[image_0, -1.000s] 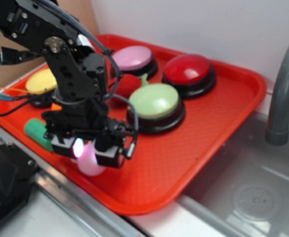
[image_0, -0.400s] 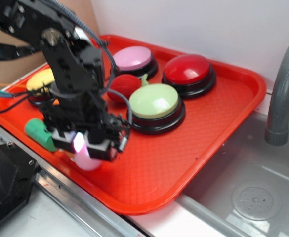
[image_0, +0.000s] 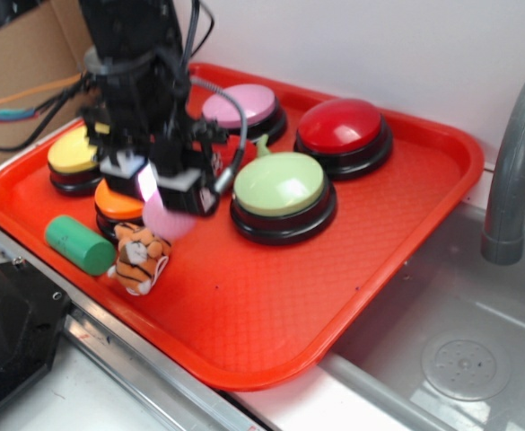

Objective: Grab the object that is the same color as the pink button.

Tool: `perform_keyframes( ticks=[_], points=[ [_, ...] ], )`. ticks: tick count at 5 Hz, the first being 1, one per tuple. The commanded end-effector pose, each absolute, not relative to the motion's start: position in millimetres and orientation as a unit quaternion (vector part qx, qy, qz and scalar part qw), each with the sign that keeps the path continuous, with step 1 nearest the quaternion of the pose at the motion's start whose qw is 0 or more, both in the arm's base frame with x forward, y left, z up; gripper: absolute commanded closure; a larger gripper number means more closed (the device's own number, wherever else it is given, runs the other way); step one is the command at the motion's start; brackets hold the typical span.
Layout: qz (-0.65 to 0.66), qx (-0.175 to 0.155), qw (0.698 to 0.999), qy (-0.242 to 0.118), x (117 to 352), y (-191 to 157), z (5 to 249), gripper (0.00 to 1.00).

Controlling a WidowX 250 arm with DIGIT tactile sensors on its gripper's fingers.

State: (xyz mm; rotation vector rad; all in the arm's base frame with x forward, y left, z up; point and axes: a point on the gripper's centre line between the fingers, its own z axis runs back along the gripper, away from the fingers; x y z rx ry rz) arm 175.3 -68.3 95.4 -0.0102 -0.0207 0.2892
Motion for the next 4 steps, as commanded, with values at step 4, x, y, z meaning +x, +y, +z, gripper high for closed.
perform_keyframes(
  ticks=[4],
  points=[
    [0.100,0.011,0.990,-0.103,219.3,4.5,187.9,1.00]
  ],
)
